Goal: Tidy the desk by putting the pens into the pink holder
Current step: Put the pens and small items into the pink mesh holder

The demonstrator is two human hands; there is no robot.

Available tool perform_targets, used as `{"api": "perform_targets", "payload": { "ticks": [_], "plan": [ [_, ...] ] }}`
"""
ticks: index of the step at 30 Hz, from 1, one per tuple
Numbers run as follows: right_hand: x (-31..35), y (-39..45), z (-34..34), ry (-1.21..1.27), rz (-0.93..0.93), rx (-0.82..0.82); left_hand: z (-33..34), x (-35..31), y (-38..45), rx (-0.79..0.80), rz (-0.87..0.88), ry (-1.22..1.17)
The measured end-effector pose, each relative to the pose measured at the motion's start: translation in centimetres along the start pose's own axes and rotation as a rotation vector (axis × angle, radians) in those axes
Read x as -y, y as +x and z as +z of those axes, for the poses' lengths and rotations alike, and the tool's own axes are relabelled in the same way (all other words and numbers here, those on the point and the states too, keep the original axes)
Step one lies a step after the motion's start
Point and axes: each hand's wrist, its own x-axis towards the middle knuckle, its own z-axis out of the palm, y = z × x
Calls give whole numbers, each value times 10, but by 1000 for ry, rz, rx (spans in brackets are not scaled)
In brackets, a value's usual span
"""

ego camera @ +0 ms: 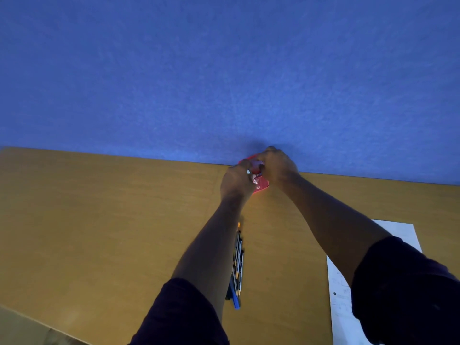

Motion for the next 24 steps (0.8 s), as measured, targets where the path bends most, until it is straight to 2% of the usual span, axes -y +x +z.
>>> {"api": "perform_targets", "payload": {
  "ticks": [3, 8, 15, 20, 24],
  "plan": [
    [-4, -7, 7, 44, 84, 15, 2, 1, 2, 2, 31, 57],
    [-11, -18, 18, 83, 64, -33, 7, 1, 7, -32, 100, 99],
    [-15, -32, 21, 252, 28, -93, 17, -2, 3, -39, 43, -133],
    [-17, -54, 20, 490, 9, -177, 22, 2, -1, -12, 144, -103],
    [-17, -66, 21, 501, 70, -174, 25, -1, -7, -72, 184, -162]
  ]
}}
